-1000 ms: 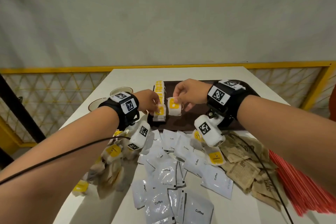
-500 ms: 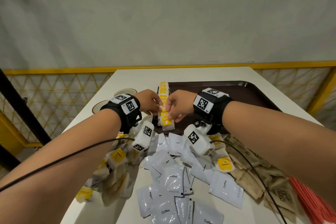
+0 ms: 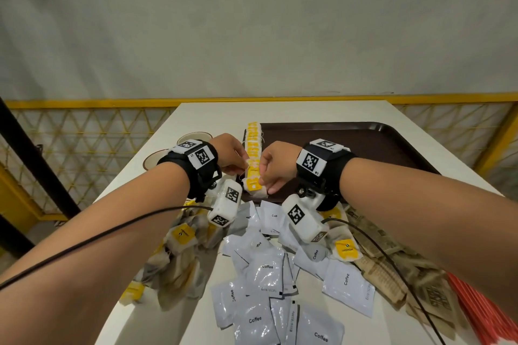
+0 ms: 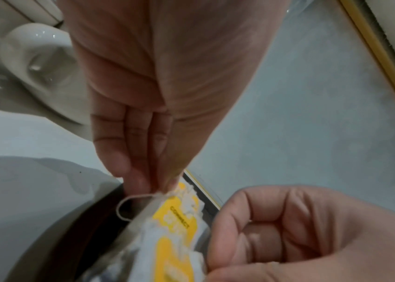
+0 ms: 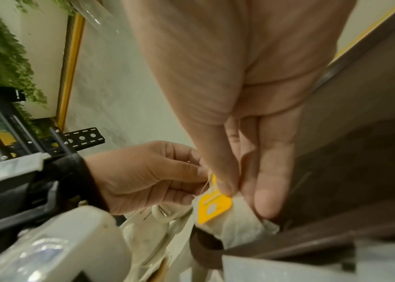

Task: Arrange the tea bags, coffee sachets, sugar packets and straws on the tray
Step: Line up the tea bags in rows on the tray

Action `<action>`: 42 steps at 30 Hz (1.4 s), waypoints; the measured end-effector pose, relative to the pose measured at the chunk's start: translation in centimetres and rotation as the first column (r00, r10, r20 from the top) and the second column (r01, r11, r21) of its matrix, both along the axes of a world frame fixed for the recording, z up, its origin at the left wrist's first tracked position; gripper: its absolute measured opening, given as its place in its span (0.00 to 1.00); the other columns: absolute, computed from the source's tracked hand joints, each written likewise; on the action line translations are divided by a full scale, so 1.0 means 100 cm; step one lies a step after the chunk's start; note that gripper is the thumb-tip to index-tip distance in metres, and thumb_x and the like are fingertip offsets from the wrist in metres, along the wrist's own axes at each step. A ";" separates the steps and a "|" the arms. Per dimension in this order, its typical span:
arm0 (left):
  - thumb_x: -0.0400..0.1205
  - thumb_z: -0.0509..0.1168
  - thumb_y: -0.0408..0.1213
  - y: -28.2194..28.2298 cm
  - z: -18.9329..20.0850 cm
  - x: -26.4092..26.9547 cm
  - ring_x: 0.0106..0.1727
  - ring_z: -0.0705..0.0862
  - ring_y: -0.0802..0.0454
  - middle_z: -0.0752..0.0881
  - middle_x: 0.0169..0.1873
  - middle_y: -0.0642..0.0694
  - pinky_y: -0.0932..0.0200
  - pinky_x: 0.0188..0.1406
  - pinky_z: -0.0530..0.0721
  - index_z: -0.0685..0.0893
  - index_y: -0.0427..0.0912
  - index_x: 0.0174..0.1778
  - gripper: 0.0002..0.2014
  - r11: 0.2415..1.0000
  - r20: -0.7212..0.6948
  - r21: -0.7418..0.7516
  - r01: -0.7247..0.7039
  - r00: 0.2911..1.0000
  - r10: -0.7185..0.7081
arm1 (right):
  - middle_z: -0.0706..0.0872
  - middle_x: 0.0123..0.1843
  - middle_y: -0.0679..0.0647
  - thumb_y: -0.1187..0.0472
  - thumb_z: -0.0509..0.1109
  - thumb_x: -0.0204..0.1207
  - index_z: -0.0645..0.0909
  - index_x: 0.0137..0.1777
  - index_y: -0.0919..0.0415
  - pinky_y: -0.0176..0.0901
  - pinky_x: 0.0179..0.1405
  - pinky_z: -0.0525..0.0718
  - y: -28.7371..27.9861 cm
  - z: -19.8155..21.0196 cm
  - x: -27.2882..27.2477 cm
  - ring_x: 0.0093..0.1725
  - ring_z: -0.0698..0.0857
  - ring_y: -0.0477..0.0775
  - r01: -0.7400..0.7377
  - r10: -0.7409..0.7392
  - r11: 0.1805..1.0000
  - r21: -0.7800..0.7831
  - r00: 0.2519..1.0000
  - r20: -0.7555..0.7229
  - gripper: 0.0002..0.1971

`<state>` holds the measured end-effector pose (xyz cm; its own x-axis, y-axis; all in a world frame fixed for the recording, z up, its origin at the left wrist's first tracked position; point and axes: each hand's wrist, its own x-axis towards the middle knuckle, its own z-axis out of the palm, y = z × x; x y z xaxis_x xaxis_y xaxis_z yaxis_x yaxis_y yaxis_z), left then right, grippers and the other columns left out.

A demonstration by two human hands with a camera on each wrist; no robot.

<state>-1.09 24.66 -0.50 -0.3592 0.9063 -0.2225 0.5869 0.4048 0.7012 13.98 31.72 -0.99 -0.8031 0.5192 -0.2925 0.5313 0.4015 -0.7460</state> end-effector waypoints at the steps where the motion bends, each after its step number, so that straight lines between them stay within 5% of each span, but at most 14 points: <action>1: 0.77 0.71 0.27 0.000 0.000 0.001 0.33 0.86 0.50 0.87 0.36 0.37 0.62 0.35 0.87 0.84 0.36 0.40 0.02 1.000 -0.020 0.010 -0.017 1.000 0.017 | 0.87 0.32 0.61 0.73 0.74 0.74 0.79 0.35 0.66 0.41 0.36 0.90 0.000 0.000 0.000 0.29 0.89 0.50 0.014 -0.014 1.000 0.014 1.000 0.000 0.08; 5: 0.77 0.72 0.29 -0.005 0.009 0.002 0.31 0.83 0.52 0.85 0.32 0.41 0.65 0.27 0.85 0.82 0.38 0.38 0.05 0.999 -0.084 0.011 -0.044 0.995 0.044 | 0.86 0.40 0.66 0.75 0.72 0.74 0.78 0.36 0.65 0.46 0.47 0.89 0.005 0.006 0.007 0.43 0.87 0.59 0.029 -0.029 0.999 0.021 0.999 0.041 0.09; 8: 0.75 0.74 0.32 -0.014 0.015 0.006 0.32 0.82 0.57 0.86 0.34 0.47 0.67 0.28 0.82 0.86 0.42 0.41 0.03 0.991 -0.178 -0.105 0.085 0.979 -0.103 | 0.86 0.45 0.70 0.78 0.73 0.69 0.79 0.38 0.65 0.52 0.51 0.87 0.003 0.008 0.011 0.43 0.84 0.61 -0.036 0.035 0.999 0.011 0.998 0.054 0.09; 12: 0.75 0.74 0.35 -0.020 0.012 0.014 0.33 0.78 0.59 0.83 0.32 0.54 0.71 0.27 0.74 0.89 0.46 0.48 0.07 0.949 -0.352 -0.250 0.192 0.895 -0.274 | 0.85 0.36 0.58 0.74 0.78 0.67 0.78 0.40 0.61 0.41 0.36 0.89 -0.003 0.005 0.009 0.36 0.86 0.53 -0.043 0.041 0.998 0.046 0.999 0.034 0.12; 15: 0.77 0.72 0.35 -0.023 0.007 0.018 0.43 0.78 0.56 0.83 0.39 0.52 0.73 0.31 0.71 0.89 0.44 0.54 0.10 0.942 -0.430 -0.267 0.205 0.849 -0.306 | 0.86 0.39 0.62 0.75 0.78 0.68 0.78 0.42 0.61 0.39 0.31 0.88 -0.006 0.004 0.007 0.36 0.87 0.52 -0.023 0.023 0.999 0.023 1.000 0.012 0.13; 19: 0.79 0.69 0.39 -0.024 0.004 0.022 0.45 0.76 0.55 0.82 0.43 0.50 0.72 0.32 0.69 0.89 0.43 0.55 0.11 0.940 -0.483 -0.289 0.184 0.819 -0.309 | 0.87 0.43 0.63 0.76 0.73 0.72 0.79 0.48 0.63 0.43 0.40 0.89 -0.006 0.006 0.007 0.39 0.89 0.53 -0.034 0.036 0.998 -0.048 0.998 0.050 0.11; 22: 0.80 0.67 0.41 -0.023 0.004 0.026 0.43 0.76 0.51 0.80 0.41 0.47 0.67 0.32 0.70 0.88 0.38 0.53 0.12 0.941 -0.523 -0.303 0.150 0.800 -0.295 | 0.88 0.51 0.66 0.74 0.73 0.74 0.82 0.53 0.65 0.53 0.57 0.87 -0.005 0.011 0.006 0.53 0.89 0.61 -0.059 0.064 0.996 -0.063 0.993 0.095 0.10; 26: 0.81 0.63 0.35 -0.024 0.005 0.029 0.43 0.75 0.50 0.80 0.41 0.44 0.68 0.31 0.69 0.86 0.32 0.52 0.11 0.942 -0.521 -0.301 0.149 0.802 -0.293 | 0.87 0.49 0.62 0.72 0.72 0.76 0.84 0.49 0.63 0.43 0.51 0.87 -0.010 0.012 0.003 0.52 0.88 0.57 -0.100 0.106 0.994 -0.053 0.987 0.124 0.05; 31: 0.81 0.64 0.33 -0.026 0.011 0.025 0.47 0.81 0.51 0.87 0.48 0.44 0.60 0.47 0.80 0.88 0.37 0.56 0.12 0.967 -0.479 -0.239 0.088 0.855 -0.196 | 0.88 0.44 0.68 0.73 0.73 0.74 0.80 0.50 0.67 0.63 0.55 0.87 -0.013 0.002 -0.005 0.50 0.90 0.66 0.028 -0.032 0.999 0.037 0.995 0.097 0.08; 35: 0.81 0.64 0.37 -0.027 0.015 0.021 0.33 0.78 0.56 0.85 0.42 0.46 0.67 0.24 0.73 0.88 0.38 0.52 0.10 0.992 -0.356 -0.117 -0.045 0.935 0.000 | 0.89 0.43 0.69 0.69 0.74 0.74 0.76 0.40 0.68 0.63 0.50 0.88 -0.010 0.006 -0.007 0.46 0.90 0.66 0.106 -0.113 0.991 0.087 0.990 0.082 0.08; 38: 0.81 0.65 0.40 -0.026 0.012 0.019 0.33 0.79 0.57 0.88 0.44 0.45 0.67 0.25 0.74 0.88 0.36 0.51 0.11 0.993 -0.316 -0.100 -0.068 0.948 0.033 | 0.84 0.31 0.61 0.72 0.75 0.73 0.74 0.36 0.65 0.53 0.41 0.89 -0.006 0.011 0.001 0.34 0.87 0.58 0.140 -0.141 0.989 0.047 0.990 0.019 0.12; 42: 0.79 0.70 0.44 -0.023 0.007 0.018 0.39 0.84 0.54 0.90 0.43 0.44 0.60 0.41 0.85 0.89 0.36 0.47 0.13 0.994 -0.261 -0.076 -0.079 0.964 0.056 | 0.85 0.35 0.60 0.69 0.79 0.69 0.79 0.35 0.63 0.41 0.38 0.88 -0.007 0.009 0.008 0.35 0.86 0.52 -0.037 0.032 0.996 0.080 0.997 0.066 0.10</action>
